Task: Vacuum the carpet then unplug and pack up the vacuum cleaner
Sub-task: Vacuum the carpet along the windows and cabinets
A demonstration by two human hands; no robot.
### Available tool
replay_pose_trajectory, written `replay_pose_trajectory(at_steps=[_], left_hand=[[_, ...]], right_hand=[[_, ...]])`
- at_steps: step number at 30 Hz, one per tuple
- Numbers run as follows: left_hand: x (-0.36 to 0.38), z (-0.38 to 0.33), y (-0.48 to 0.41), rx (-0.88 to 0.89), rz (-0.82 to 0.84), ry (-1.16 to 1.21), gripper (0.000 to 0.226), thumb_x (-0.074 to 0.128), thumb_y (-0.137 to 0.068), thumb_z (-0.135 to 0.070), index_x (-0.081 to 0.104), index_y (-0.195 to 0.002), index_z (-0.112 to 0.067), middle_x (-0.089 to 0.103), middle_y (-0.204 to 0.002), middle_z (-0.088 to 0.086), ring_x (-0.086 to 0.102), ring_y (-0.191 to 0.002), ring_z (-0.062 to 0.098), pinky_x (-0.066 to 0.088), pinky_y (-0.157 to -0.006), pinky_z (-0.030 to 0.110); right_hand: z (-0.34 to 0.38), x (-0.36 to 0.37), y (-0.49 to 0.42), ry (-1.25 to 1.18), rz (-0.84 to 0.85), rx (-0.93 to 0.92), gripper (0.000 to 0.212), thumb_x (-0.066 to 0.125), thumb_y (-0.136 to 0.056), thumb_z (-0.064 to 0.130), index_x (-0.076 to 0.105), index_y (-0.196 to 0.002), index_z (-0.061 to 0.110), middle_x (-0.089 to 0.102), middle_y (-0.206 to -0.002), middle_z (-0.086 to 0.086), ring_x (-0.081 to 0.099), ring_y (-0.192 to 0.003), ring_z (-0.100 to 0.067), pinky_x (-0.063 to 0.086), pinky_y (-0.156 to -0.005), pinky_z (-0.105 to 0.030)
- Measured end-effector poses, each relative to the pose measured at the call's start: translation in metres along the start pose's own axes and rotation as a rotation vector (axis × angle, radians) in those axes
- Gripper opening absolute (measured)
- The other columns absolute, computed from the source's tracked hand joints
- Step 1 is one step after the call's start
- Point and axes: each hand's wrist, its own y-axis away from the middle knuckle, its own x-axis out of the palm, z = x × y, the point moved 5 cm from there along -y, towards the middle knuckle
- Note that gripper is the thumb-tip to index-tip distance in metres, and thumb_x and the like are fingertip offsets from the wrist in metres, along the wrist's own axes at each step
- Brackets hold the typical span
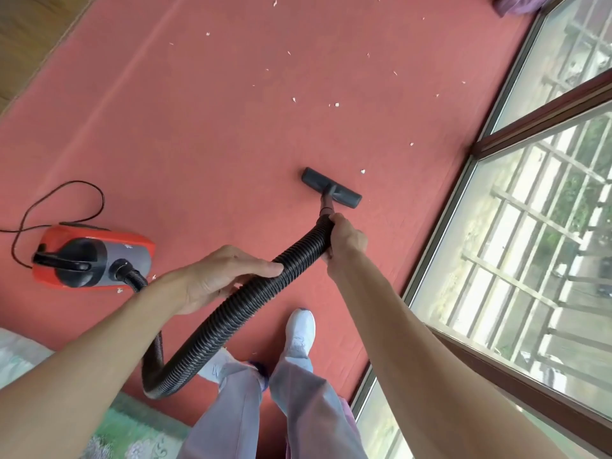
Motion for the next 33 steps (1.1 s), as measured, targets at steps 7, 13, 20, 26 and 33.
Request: replay_pose_trajectory(at_steps=[7,13,20,26,33], left_hand=[[-0.006,-0.020,-0.006,-0.073,0.035,-0.072,0.046,0.082,-0.062,-0.055,0.079,-0.076,-0.011,0.068,-0.075,0.010,0.061,-0.065,0.016,0.049,-0.066,0.031],[0.016,-0.037,-0.037,-0.011,-0.122,-0.109,0.038,0.075,-0.069,-0.060,0.082,-0.091,-0.030,0.077,-0.081,-0.007,0.068,-0.071,0.003,0.049,-0.074,0.025],[0.014,-0.071,-0.051,0.032,-0.064,-0.151,0.048,0.077,-0.063,-0.068,0.081,-0.097,-0.035,0.079,-0.093,-0.003,0.069,-0.079,0.002,0.051,-0.073,0.018],[0.015,-0.088,-0.085,0.021,-0.131,-0.148,0.031,0.076,-0.076,-0.055,0.082,-0.092,-0.029,0.075,-0.077,-0.007,0.066,-0.068,0.004,0.051,-0.063,0.016],[0.022,-0.121,-0.111,0.086,0.008,-0.127,0.026,0.078,-0.078,-0.049,0.082,-0.082,-0.023,0.067,-0.067,-0.010,0.061,-0.062,0.003,0.047,-0.055,0.013]], right_hand=[[0.008,-0.004,-0.008,0.034,0.059,0.046,0.019,0.064,-0.087,0.026,0.058,-0.085,0.009,0.049,-0.064,-0.004,0.042,-0.041,-0.011,0.036,-0.038,-0.017],[0.036,-0.017,-0.031,-0.039,-0.022,0.040,0.020,0.065,-0.088,0.024,0.058,-0.090,0.006,0.056,-0.073,-0.007,0.050,-0.056,-0.016,0.043,-0.047,-0.025],[0.068,-0.034,-0.044,-0.022,-0.014,0.047,0.020,0.064,-0.088,0.026,0.056,-0.084,0.009,0.049,-0.063,-0.005,0.040,-0.041,-0.013,0.036,-0.042,-0.021],[0.095,-0.023,-0.071,0.017,-0.014,0.019,0.023,0.063,-0.089,0.028,0.056,-0.091,0.007,0.049,-0.061,-0.006,0.041,-0.034,-0.012,0.037,-0.043,-0.021],[0.133,-0.030,-0.079,-0.071,-0.020,0.008,0.022,0.062,-0.090,0.030,0.059,-0.094,0.009,0.055,-0.072,-0.007,0.050,-0.049,-0.015,0.043,-0.046,-0.021]])
